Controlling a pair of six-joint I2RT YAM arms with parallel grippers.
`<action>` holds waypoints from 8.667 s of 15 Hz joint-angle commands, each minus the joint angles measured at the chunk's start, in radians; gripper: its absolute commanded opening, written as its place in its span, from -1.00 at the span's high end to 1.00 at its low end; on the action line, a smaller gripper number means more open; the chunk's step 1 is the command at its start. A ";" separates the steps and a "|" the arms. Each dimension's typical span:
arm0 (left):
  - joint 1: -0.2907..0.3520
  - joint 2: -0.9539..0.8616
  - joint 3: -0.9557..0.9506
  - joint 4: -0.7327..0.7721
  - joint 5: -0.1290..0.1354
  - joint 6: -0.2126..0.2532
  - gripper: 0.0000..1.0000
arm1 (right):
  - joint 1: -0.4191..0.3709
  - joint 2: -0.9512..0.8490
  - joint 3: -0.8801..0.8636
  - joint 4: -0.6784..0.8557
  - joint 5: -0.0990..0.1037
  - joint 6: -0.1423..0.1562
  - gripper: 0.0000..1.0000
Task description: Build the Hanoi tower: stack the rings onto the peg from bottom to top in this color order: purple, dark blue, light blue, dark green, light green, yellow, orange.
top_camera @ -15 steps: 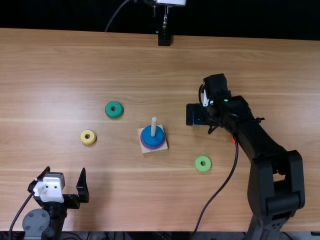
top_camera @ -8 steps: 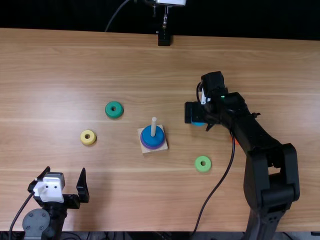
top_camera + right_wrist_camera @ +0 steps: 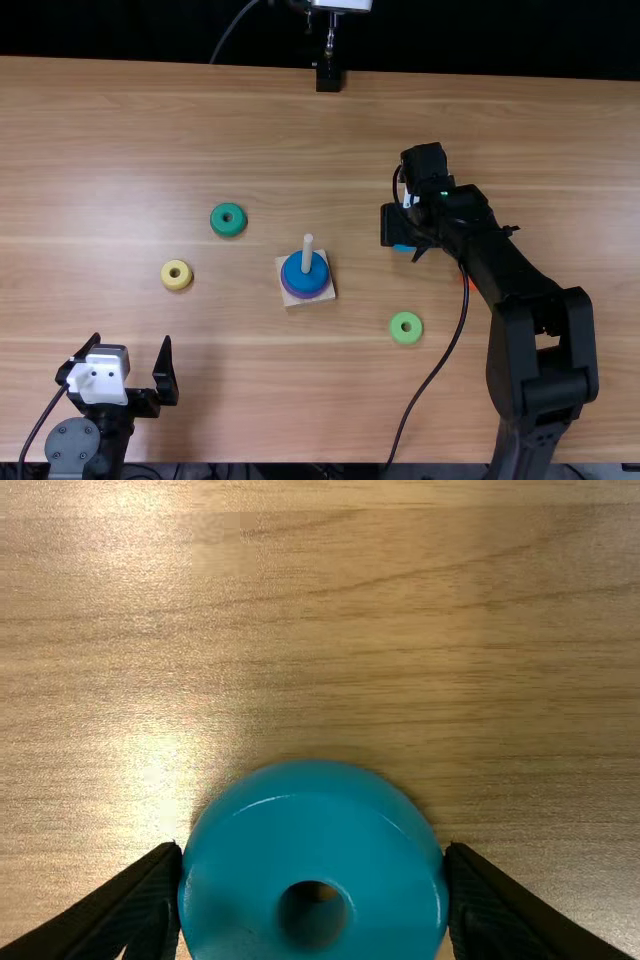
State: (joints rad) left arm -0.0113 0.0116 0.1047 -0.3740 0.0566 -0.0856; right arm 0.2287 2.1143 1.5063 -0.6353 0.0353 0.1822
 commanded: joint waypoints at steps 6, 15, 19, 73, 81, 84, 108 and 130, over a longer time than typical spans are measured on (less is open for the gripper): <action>0.010 -0.012 -0.105 -0.079 0.008 -0.005 -1.00 | 0.064 -0.062 0.104 -0.095 0.022 -0.037 1.00; 0.010 -0.012 -0.105 -0.079 0.008 -0.005 -1.00 | 0.216 -0.195 0.552 -0.564 0.020 -0.081 1.00; 0.013 -0.012 -0.105 -0.079 0.008 -0.005 -1.00 | 0.310 -0.197 0.612 -0.629 0.020 -0.070 1.00; 0.013 -0.012 -0.105 -0.079 0.008 -0.005 -1.00 | 0.423 -0.131 0.457 -0.505 0.018 -0.075 1.00; 0.013 -0.012 -0.105 -0.079 0.008 -0.005 -1.00 | 0.426 -0.129 0.427 -0.518 0.018 -0.059 -0.53; 0.010 -0.012 -0.105 -0.079 0.008 -0.005 -1.00 | 0.428 -0.129 0.393 -0.522 0.020 -0.059 -1.00; 0.013 -0.012 -0.105 -0.079 0.008 -0.005 -1.00 | -0.233 -1.281 -0.683 0.656 -0.116 -0.248 -1.00; 0.010 -0.012 -0.105 -0.079 0.008 -0.005 -1.00 | -0.278 -2.114 -1.463 0.351 -0.035 -0.252 -1.00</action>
State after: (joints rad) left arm -0.0113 0.0116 0.1047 -0.3752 0.0563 -0.0860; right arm -0.0422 0.0128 0.0895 -0.2691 -0.0101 -0.0677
